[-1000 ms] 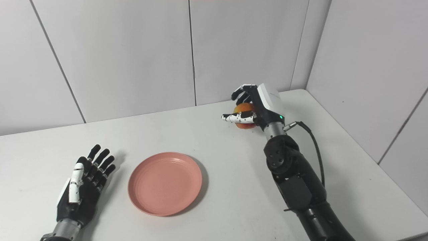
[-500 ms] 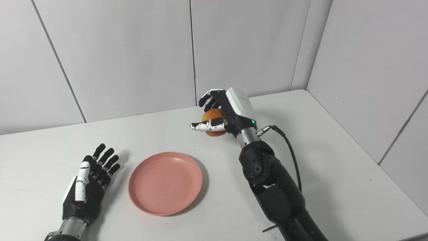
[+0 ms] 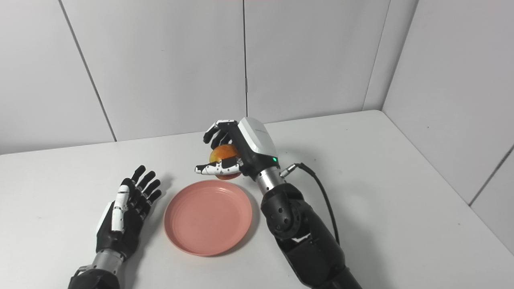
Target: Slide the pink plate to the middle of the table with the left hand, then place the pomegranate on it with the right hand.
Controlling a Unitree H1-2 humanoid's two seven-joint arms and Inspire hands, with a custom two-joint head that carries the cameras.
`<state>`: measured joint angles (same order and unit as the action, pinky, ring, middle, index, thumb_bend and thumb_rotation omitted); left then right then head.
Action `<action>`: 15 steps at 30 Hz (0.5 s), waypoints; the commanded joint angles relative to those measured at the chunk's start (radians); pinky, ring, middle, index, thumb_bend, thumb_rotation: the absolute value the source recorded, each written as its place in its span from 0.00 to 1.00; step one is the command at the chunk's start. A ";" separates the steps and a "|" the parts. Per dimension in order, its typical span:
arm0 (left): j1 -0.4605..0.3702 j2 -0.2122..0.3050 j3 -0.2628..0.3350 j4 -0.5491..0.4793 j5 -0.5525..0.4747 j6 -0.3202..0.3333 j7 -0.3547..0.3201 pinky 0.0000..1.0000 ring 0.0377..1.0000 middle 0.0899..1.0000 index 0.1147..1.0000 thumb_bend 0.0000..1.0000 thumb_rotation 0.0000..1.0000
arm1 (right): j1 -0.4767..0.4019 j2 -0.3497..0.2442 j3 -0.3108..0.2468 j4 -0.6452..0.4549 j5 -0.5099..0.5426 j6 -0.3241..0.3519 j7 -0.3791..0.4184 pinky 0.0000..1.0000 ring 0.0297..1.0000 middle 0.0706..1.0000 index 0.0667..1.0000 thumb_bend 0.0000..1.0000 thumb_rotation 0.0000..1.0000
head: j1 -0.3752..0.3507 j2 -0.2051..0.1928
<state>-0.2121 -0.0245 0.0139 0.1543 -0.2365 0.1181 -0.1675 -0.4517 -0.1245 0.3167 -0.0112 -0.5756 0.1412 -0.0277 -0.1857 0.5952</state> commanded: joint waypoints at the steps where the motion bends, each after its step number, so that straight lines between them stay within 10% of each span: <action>1: 0.005 -0.010 -0.004 0.025 0.013 0.034 0.022 0.92 0.92 0.92 0.92 0.41 1.00 | -0.044 0.016 0.011 -0.025 -0.021 -0.047 -0.005 0.34 0.39 0.43 0.45 0.50 0.13 | 0.001 -0.001; 15: -0.006 -0.034 0.001 0.029 0.044 0.022 0.064 0.89 0.90 0.91 0.91 0.43 1.00 | -0.001 0.047 0.083 0.006 -0.023 -0.076 0.015 0.33 0.38 0.42 0.45 0.49 0.13 | 0.071 0.018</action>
<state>-0.2199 -0.0500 0.0172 0.1580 -0.2116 0.1173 -0.1269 -0.4219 -0.0896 0.4029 0.0107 -0.6042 0.1226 -0.0101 -0.1151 0.6136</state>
